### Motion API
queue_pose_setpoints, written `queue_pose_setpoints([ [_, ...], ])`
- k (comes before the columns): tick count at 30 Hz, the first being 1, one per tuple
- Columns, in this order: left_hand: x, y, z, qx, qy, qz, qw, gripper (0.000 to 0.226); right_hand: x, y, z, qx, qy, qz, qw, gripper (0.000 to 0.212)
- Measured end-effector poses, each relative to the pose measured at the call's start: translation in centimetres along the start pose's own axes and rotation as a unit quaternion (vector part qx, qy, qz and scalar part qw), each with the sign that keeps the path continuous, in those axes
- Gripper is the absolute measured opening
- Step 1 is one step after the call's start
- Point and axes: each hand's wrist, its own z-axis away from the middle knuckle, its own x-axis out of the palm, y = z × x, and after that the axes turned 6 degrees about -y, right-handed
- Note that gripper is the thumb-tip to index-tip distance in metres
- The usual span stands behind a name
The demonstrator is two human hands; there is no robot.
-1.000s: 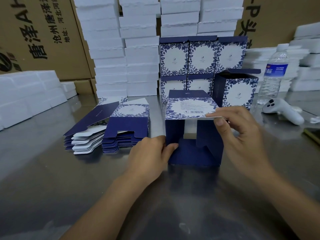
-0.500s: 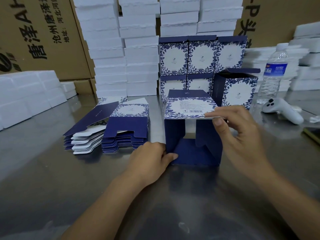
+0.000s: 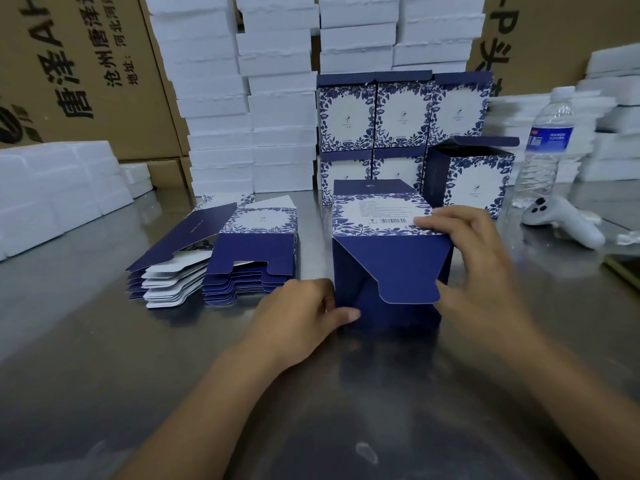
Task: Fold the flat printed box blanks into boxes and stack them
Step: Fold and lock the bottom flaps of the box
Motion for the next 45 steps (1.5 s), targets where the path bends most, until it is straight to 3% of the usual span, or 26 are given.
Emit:
queue_pose_setpoints([
  [2,-0.1,0.1,0.0,0.011,0.033,0.051,0.998,0.035,0.3,0.2,0.0,0.025,0.015,-0.033,0.999,0.058],
  [4,-0.2,0.4,-0.1,0.026,0.066,0.128,0.989,0.054,0.5,0.5,0.0,0.045,0.015,-0.054,0.997,0.064],
  [8,-0.4,1.0,0.1,0.082,0.096,0.209,0.97,0.084,0.8,1.2,-0.1,0.005,0.037,-0.027,0.999,0.069],
  [10,-0.5,1.0,0.2,0.109,0.11,0.213,0.965,0.09,0.9,1.3,-0.2,-0.013,0.062,-0.021,0.998,0.061],
  [13,-0.4,0.9,0.3,0.146,0.128,0.214,0.957,0.076,0.9,1.4,-0.3,-0.044,0.093,0.012,0.995,0.041],
  [16,-0.5,1.1,0.4,0.156,0.16,0.208,0.952,0.057,1.0,1.1,-0.2,-0.002,0.055,-0.065,0.996,0.059],
  [20,-1.0,1.4,0.5,0.128,0.188,0.237,0.945,0.036,0.9,0.8,0.1,-0.017,0.006,-0.06,0.998,0.075],
  [24,-1.2,1.2,0.5,0.139,0.18,0.219,0.949,0.032,1.2,0.7,0.0,0.035,-0.018,-0.153,0.987,0.057],
  [29,-1.2,1.2,0.3,0.132,0.225,0.195,0.945,0.029,1.1,0.1,-0.6,0.053,0.03,-0.259,0.964,0.047],
  [34,-1.2,1.8,0.4,0.165,0.262,0.166,0.936,0.025,0.9,-0.9,-0.2,-0.012,0.091,-0.148,0.985,0.023],
  [39,-1.1,2.8,0.8,0.193,0.257,0.128,0.938,0.022,1.2,-1.5,0.1,-0.145,0.091,0.03,0.985,0.02],
  [45,-0.9,3.8,0.8,0.212,0.323,0.122,0.914,0.023,1.2,-1.6,-0.1,-0.155,0.112,0.025,0.981,0.015],
])
